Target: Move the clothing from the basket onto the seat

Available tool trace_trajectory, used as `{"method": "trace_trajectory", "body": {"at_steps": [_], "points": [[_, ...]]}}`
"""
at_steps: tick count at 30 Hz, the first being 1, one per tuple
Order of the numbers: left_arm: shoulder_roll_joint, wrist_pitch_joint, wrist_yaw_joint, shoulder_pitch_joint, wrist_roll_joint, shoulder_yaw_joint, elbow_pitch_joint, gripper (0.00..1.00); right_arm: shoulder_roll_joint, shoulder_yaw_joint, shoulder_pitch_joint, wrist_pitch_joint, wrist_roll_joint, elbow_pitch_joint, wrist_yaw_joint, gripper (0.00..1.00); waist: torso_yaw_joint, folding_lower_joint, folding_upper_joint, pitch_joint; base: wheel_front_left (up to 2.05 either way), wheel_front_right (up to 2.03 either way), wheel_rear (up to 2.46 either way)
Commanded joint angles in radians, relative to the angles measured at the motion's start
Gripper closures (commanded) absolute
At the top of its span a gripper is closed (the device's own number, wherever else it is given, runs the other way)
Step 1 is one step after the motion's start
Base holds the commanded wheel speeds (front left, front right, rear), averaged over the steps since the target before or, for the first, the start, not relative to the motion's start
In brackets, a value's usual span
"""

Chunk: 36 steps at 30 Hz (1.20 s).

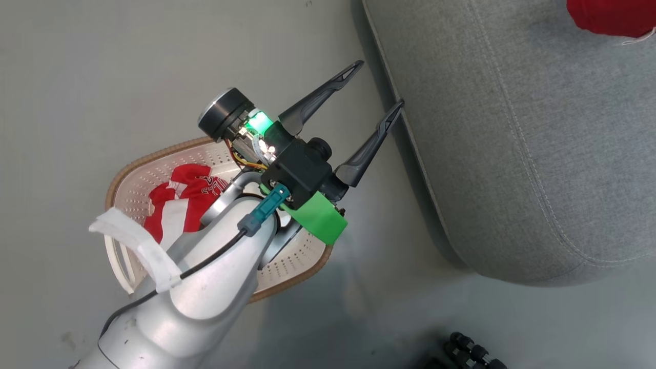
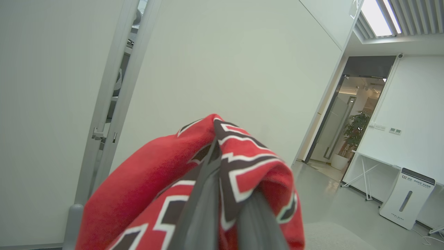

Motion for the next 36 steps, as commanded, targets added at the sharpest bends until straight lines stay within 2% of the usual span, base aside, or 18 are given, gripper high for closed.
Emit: {"method": "trace_trajectory", "body": {"at_steps": [1, 7, 15, 22, 23, 24, 25, 36], "points": [[0.012, 0.001, 0.001, -0.018, 0.004, 0.002, -0.005, 0.00, 0.000, 0.000, -0.010, 0.000, 0.007, 0.037, -0.001, 1.00, 0.006, -0.0001, -0.0001, 0.041, 0.00, 0.00, 0.00], [0.022, 0.009, 0.003, -0.035, 0.010, -0.003, -0.018, 0.00, 0.018, 0.012, -0.008, 0.000, -0.009, 0.203, -0.001, 1.00, 0.009, -0.0001, -0.0001, 0.089, 0.00, 0.00, 0.00], [0.023, 0.009, 0.003, -0.048, 0.008, -0.015, -0.018, 0.00, 0.102, 0.009, 0.056, 0.000, -0.011, 0.337, -0.001, 1.00, 0.015, -0.0001, -0.0001, 0.109, 0.00, 0.00, 0.00], [0.029, 0.006, 0.013, -0.054, -0.002, -0.008, -0.018, 0.00, 0.130, 0.003, 0.075, 0.000, -0.010, 0.425, -0.001, 1.00, 0.020, -0.0001, -0.0001, 0.099, 0.00, 0.00, 0.00], [0.032, 0.004, 0.015, -0.050, -0.005, -0.006, -0.016, 0.00, 0.133, 0.003, 0.076, 0.000, -0.012, 0.427, -0.001, 0.88, 0.020, -0.0001, -0.0001, 0.093, 0.00, 0.00, 0.00], [0.034, 0.003, 0.018, -0.045, -0.008, -0.003, -0.014, 0.00, 0.135, 0.003, 0.077, 0.000, -0.014, 0.420, -0.001, 0.56, 0.018, -0.0001, -0.0001, 0.086, 0.00, 0.00, 0.00], [0.035, 0.004, 0.022, -0.037, -0.010, -0.002, -0.013, 0.00, 0.137, 0.004, 0.084, 0.000, -0.016, 0.412, -0.001, 0.00, 0.017, -0.0001, -0.0001, 0.077, 0.00, 0.00, 0.00], [0.023, -0.006, 0.048, 0.050, -0.047, 0.030, -0.001, 0.00, 0.164, -0.006, 0.282, 0.000, -0.008, 0.290, -0.001, 0.00, 0.031, -0.0001, -0.0001, -0.086, 0.00, 0.00, 0.00]]}}
